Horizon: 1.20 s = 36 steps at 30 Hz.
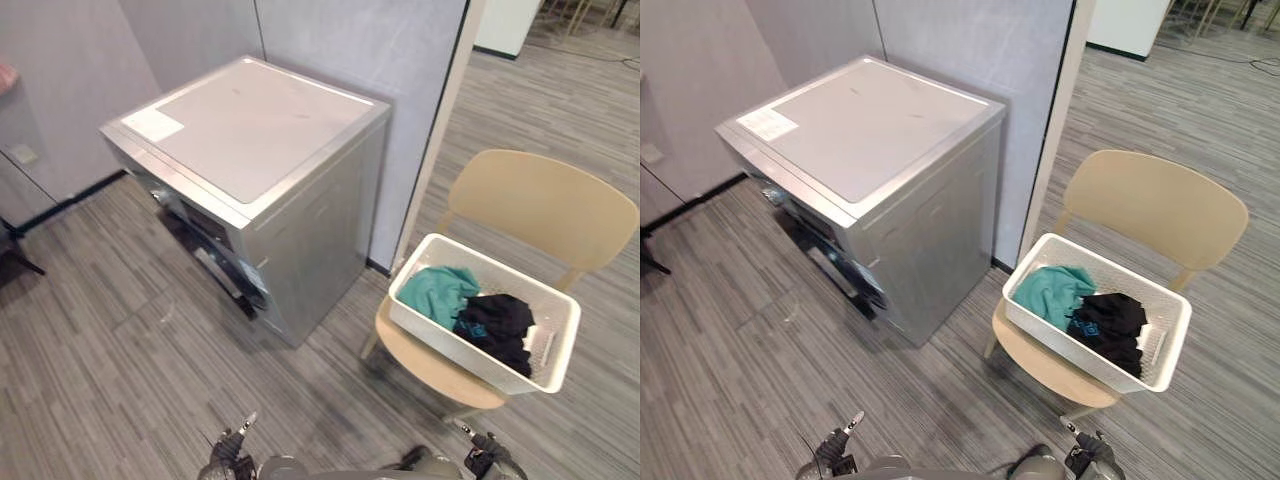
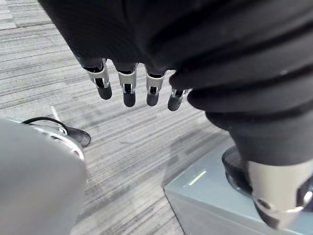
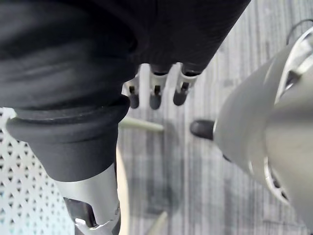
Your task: Pick up the laundry basket with both hands and put the clothes into the washing machine.
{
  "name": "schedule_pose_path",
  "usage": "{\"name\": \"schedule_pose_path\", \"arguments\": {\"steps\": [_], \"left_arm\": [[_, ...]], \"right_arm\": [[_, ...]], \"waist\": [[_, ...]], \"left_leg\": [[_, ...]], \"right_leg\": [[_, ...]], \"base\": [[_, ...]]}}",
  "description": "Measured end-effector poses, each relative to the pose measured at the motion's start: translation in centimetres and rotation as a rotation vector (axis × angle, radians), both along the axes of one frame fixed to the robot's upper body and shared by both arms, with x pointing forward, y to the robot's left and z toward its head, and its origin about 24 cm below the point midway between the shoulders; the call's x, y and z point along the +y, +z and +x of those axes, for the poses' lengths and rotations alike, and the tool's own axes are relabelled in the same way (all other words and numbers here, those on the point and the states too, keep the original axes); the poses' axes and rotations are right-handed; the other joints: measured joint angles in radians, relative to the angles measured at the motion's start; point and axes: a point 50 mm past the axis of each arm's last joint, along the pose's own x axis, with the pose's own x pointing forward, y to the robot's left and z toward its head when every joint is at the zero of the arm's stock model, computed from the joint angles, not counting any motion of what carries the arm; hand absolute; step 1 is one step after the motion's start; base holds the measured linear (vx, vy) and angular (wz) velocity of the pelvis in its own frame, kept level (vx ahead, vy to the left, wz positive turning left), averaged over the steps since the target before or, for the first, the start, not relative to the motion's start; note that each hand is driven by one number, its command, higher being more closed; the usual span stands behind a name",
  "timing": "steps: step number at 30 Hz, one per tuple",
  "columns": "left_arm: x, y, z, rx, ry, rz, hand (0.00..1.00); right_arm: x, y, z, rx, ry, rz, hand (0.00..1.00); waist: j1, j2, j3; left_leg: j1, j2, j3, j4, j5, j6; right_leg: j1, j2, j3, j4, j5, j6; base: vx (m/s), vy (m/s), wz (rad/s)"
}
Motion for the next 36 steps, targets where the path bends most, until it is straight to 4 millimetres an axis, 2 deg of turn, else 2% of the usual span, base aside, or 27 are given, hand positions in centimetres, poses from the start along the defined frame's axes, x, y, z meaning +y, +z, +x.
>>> {"name": "schedule_pose_path", "arguments": {"steps": [1, 2, 3, 4, 5, 6, 7, 8, 10, 11, 15, 16, 18, 20, 22, 23, 24, 25, 26, 27, 28, 30, 31, 32, 33, 35, 36], "left_arm": [[0.3, 0.1, 0.1, -0.002, -0.017, 0.015, 0.00], [0.4, 0.1, 0.1, 0.004, -0.055, 0.029, 0.00], [1.0, 0.2, 0.0, 0.010, -0.068, 0.050, 0.00], [1.3, 0.2, -0.2, 0.014, -0.070, 0.059, 0.00], [2.0, 0.2, -0.5, 0.021, -0.061, 0.079, 0.00], [2.6, 0.3, -0.8, 0.020, -0.020, 0.085, 0.00], [2.8, 0.4, -0.8, 0.019, -0.009, 0.088, 0.00], [2.8, 0.3, -1.0, 0.027, 0.005, 0.081, 0.00], [2.5, 0.2, -1.2, 0.031, 0.034, 0.068, 0.00], [2.4, 0.2, -1.2, 0.031, 0.034, 0.066, 0.00], [1.8, 0.2, -1.0, 0.011, 0.072, 0.048, 0.00], [1.9, 0.2, -1.1, 0.011, 0.079, 0.050, 0.00], [2.3, 0.4, -0.8, -0.014, 0.115, 0.052, 0.00], [2.6, 0.8, 0.0, -0.061, 0.156, 0.046, 0.00], [2.1, 0.8, 0.1, -0.071, 0.171, 0.032, 0.00], [1.9, 0.8, 0.1, -0.070, 0.173, 0.027, 0.00], [1.8, 0.8, 0.1, -0.071, 0.175, 0.024, 0.00], [2.0, 0.8, 0.1, -0.076, 0.179, 0.028, 0.00], [1.9, 0.7, -0.3, -0.067, 0.214, 0.020, 0.00], [2.0, 0.7, -0.5, -0.064, 0.225, 0.020, 0.00], [2.2, 0.7, -0.7, -0.061, 0.237, 0.023, 0.00], [2.5, 0.6, -1.2, -0.044, 0.277, 0.025, 0.00], [2.4, 0.5, -1.4, -0.032, 0.284, 0.023, 0.00], [2.4, 0.3, -1.8, -0.013, 0.290, 0.020, 0.00], [3.1, 0.3, -1.8, -0.005, 0.270, 0.041, 0.00], [3.6, 0.3, -1.9, 0.008, 0.248, 0.055, 0.00], [3.6, 0.3, -1.8, 0.015, 0.224, 0.058, 0.00]], "right_arm": [[0.2, 0.0, 0.0, 0.009, 0.016, -0.001, 0.00], [0.6, -0.2, -0.1, 0.020, 0.028, 0.007, 0.00], [1.3, -0.6, -0.9, 0.044, 0.047, 0.019, 0.00], [1.7, -0.8, -1.3, 0.055, 0.051, 0.028, 0.00], [2.7, -1.1, -1.7, 0.065, 0.053, 0.055, 0.00], [3.8, -1.4, -2.3, 0.073, 0.048, 0.081, 0.00], [4.0, -1.4, -2.6, 0.077, 0.048, 0.086, 0.00], [4.2, -1.4, -2.6, 0.067, 0.045, 0.086, 0.00], [4.4, -1.2, -2.7, 0.021, 0.009, 0.102, 0.00], [4.3, -1.2, -3.0, 0.019, 0.000, 0.100, 0.00], [4.3, -1.2, -3.0, 0.016, 0.004, 0.099, 0.00], [4.6, -1.1, -2.3, -0.001, 0.024, 0.102, 0.00], [5.1, -0.7, -0.8, -0.035, 0.081, 0.099, 0.00], [5.7, 0.1, 1.7, -0.110, 0.122, 0.097, 0.00], [5.4, 0.6, 2.4, -0.144, 0.116, 0.083, 0.00], [5.1, 0.8, 2.7, -0.158, 0.116, 0.073, 0.00], [5.1, 0.8, 2.8, -0.162, 0.112, 0.075, 0.00], [5.2, 0.9, 3.0, -0.170, 0.111, 0.078, 0.00], [5.2, 1.1, 3.3, -0.179, 0.110, 0.079, 0.00], [5.2, 1.0, 3.1, -0.174, 0.106, 0.083, 0.00], [5.2, 0.9, 2.8, -0.167, 0.105, 0.084, 0.00], [5.0, 0.8, 2.4, -0.154, 0.098, 0.078, 0.00], [4.8, 0.7, 2.2, -0.149, 0.094, 0.074, 0.00], [4.6, 0.6, 1.9, -0.138, 0.088, 0.072, 0.00], [5.1, 0.2, 1.4, -0.114, 0.073, 0.097, 0.00], [6.2, -0.1, 1.2, -0.104, 0.070, 0.131, 0.00], [6.6, -0.2, 1.2, -0.102, 0.070, 0.141, 0.00]], "waist": [[-0.002, -0.001, 0.004], [-0.005, -0.014, 0.015], [-0.010, -0.014, 0.019], [-0.015, -0.007, 0.023], [-0.020, -0.033, 0.023], [-0.023, -0.079, 0.015], [-0.018, -0.088, 0.015], [-0.016, -0.087, 0.015], [-0.020, -0.089, 0.010], [-0.024, -0.092, 0.008], [-0.016, -0.074, -0.004], [0.000, -0.076, -0.010], [0.006, -0.088, -0.009], [0.001, -0.098, 0.010], [0.010, -0.076, 0.025], [0.029, -0.071, 0.028], [0.030, -0.084, 0.029], [0.029, -0.073, 0.027], [0.029, -0.064, 0.029], [0.028, -0.068, 0.027], [0.028, -0.075, 0.025], [0.027, -0.084, 0.025], [0.028, -0.079, 0.022], [0.027, -0.080, 0.018], [0.030, -0.119, 0.004], [0.028, -0.135, -0.012], [0.030, -0.140, -0.022]], "left_leg": [[-0.001, -0.022, -0.017, -0.002, -0.001, 0.017], [-0.002, -0.040, -0.043, 0.005, -0.015, 0.040], [-0.008, -0.047, -0.082, 0.018, -0.018, 0.042], [-0.015, -0.044, -0.101, 0.023, -0.021, 0.036], [-0.030, -0.042, -0.151, 0.026, -0.017, 0.039], [-0.063, -0.056, -0.192, 0.046, -0.010, 0.039], [-0.078, -0.059, -0.208, 0.061, -0.009, 0.038], [-0.092, -0.055, -0.239, 0.067, -0.006, 0.042], [-0.098, -0.066, -0.290, 0.031, 0.046, 0.088], [-0.098, -0.070, -0.293, 0.022, 0.055, 0.099], [-0.108, -0.090, -0.315, 0.003, 0.093, 0.070], [-0.113, -0.094, -0.318, 0.005, 0.100, 0.059], [-0.157, -0.102, -0.315, 0.058, 0.100, 0.059], [-0.293, -0.117, -0.301, 0.271, 0.099, 0.060], [-0.352, -0.114, -0.273, 0.415, 0.103, 0.065], [-0.362, -0.117, -0.232, 0.418, 0.116, 0.084], [-0.355, -0.112, -0.210, 0.393, 0.105, 0.114], [-0.354, -0.092, -0.167, 0.397, 0.079, 0.145], [-0.359, -0.037, -0.122, 0.422, 0.045, 0.184], [-0.357, -0.016, -0.111, 0.413, 0.042, 0.187], [-0.352, 0.020, -0.095, 0.380, 0.043, 0.186], [-0.314, 0.101, -0.058, 0.245, 0.058, 0.165], [-0.296, 0.111, -0.046, 0.216, 0.068, 0.148], [-0.275, 0.107, 0.001, 0.205, 0.094, 0.015], [-0.280, 0.044, 0.011, 0.213, 0.072, 0.048], [-0.295, -0.004, 0.012, 0.235, 0.039, 0.068], [-0.301, -0.026, 0.014, 0.267, 0.007, 0.086]], "right_leg": [[-0.001, -0.026, 0.024, 0.015, 0.005, -0.003], [-0.004, -0.032, 0.143, 0.033, 0.007, -0.006], [-0.009, -0.002, 0.318, 0.050, 0.001, -0.010], [-0.016, 0.026, 0.419, 0.062, -0.022, -0.012], [-0.020, 0.105, 0.596, 0.118, -0.122, 0.040], [-0.011, 0.163, 0.669, 0.126, -0.237, 0.070], [-0.009, 0.168, 0.683, 0.120, -0.265, 0.088], [-0.009, 0.189, 0.682, 0.123, -0.281, 0.080], [0.004, 0.238, 0.739, 0.120, -0.332, 0.070], [0.011, 0.246, 0.749, 0.115, -0.336, 0.064], [0.077, 0.225, 0.661, 0.065, -0.318, 0.063], [0.095, 0.224, 0.644, 0.045, -0.311, 0.062], [0.106, 0.225, 0.624, 0.031, -0.301, 0.055], [0.120, 0.225, 0.607, 0.032, -0.295, 0.047], [0.155, 0.224, 0.570, 0.040, -0.307, 0.041], [0.162, 0.198, 0.562, 0.054, -0.337, 0.038], [0.159, 0.179, 0.547, 0.056, -0.339, 0.038], [0.157, 0.177, 0.532, 0.055, -0.333, 0.044], [0.153, 0.175, 0.510, 0.052, -0.325, 0.053], [0.153, 0.169, 0.503, 0.051, -0.322, 0.058], [0.147, 0.160, 0.496, 0.044, -0.309, 0.067], [0.138, 0.117, 0.485, 0.031, -0.280, 0.117], [0.143, 0.108, 0.486, 0.024, -0.275, 0.127], [0.165, 0.075, 0.487, -0.001, -0.260, 0.156], [0.179, 0.032, 0.513, -0.051, -0.212, 0.158], [0.186, 0.002, 0.552, -0.107, -0.107, 0.151], [0.194, -0.014, 0.575, -0.122, -0.044, 0.169]], "base": [[-0.16, 0.142, 0.43], [-0.18, 0.159, 0.74], [-0.20, 0.157, 0.79], [-0.16, 0.078, 0.96], [-0.12, -0.050, 1.01], [-0.08, -0.124, 0.94], [-0.07, -0.162, 0.71], [-0.06, -0.132, 0.57], [-0.02, -0.197, 0.92], [0.06, -0.183, 1.11], [0.10, -0.012, 0.77], [0.07, 0.017, 0.50], [0.06, 0.030, 0.54], [-0.01, 0.044, 0.74], [-0.11, 0.060, 0.64], [-0.13, 0.110, 0.50], [-0.10, 0.133, 0.43], [-0.08, 0.145, 0.46], [-0.06, 0.140, 0.46], [0.00, 0.176, 0.40], [0.05, 0.229, 0.28], [0.10, 0.326, 0.28], [0.16, 0.431, 0.28], [0.18, 0.471, 0.21], [0.19, 0.480, 0.25], [0.16, 0.439, 0.15], [0.15, 0.490, 0.09]]}}
